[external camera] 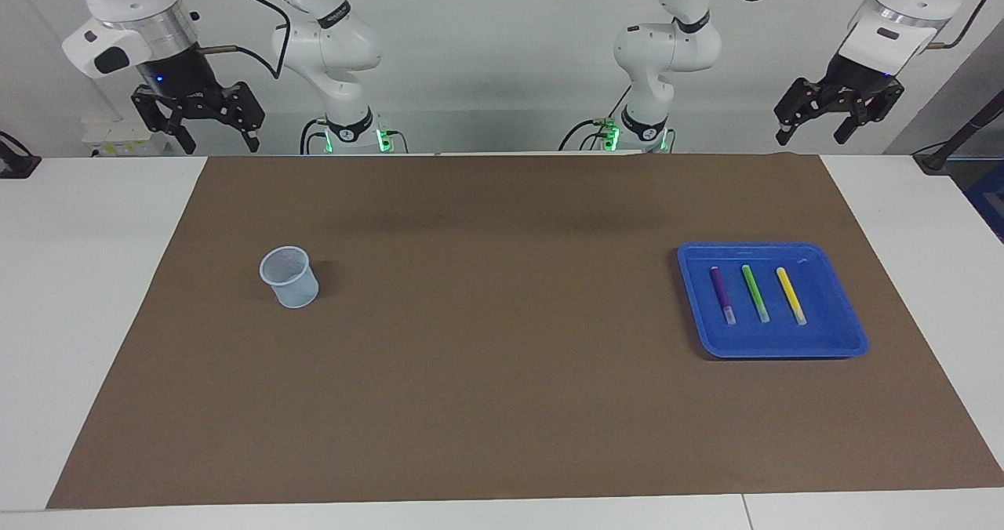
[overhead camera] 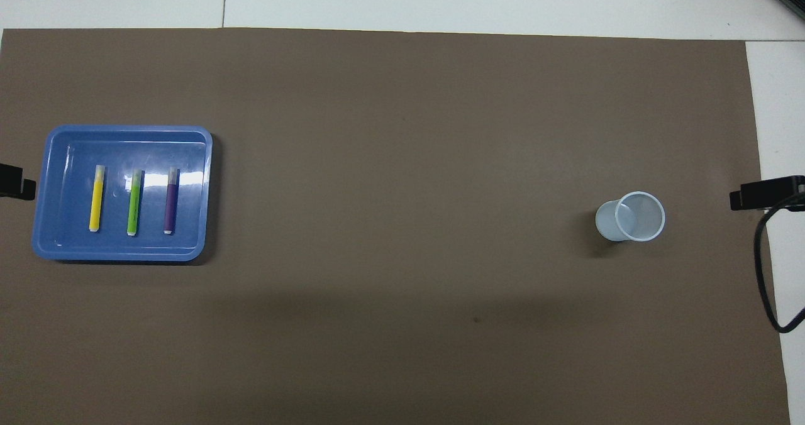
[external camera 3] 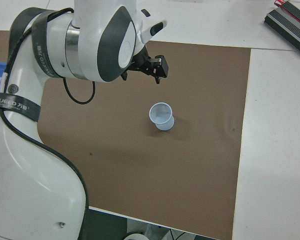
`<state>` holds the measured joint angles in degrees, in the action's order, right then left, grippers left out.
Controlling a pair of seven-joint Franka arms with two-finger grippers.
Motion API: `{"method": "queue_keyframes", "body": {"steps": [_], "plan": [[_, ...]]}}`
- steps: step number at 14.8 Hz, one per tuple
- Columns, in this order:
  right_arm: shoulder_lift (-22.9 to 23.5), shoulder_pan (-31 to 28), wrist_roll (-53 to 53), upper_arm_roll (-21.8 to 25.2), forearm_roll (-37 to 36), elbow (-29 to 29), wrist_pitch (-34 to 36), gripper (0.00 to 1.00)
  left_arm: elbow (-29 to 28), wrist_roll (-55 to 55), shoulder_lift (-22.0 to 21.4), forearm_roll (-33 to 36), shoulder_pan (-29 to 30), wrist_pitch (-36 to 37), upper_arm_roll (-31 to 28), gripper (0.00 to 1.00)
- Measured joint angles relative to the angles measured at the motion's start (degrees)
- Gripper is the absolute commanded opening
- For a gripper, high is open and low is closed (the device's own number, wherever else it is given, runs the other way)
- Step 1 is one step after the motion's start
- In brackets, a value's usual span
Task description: Transfer and insert pens with both arms
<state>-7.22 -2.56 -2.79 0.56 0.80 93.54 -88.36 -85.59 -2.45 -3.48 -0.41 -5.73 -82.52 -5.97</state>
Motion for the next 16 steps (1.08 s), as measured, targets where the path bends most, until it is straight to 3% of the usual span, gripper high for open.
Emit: {"method": "queue_keyframes", "body": {"steps": [16], "plan": [[0.0, 0.0, 0.0, 0.0, 0.0, 0.0, 0.0, 1.0, -0.9, 0.1, -2.9, 0.5, 1.3, -1.7, -1.3, 1.0]]}}
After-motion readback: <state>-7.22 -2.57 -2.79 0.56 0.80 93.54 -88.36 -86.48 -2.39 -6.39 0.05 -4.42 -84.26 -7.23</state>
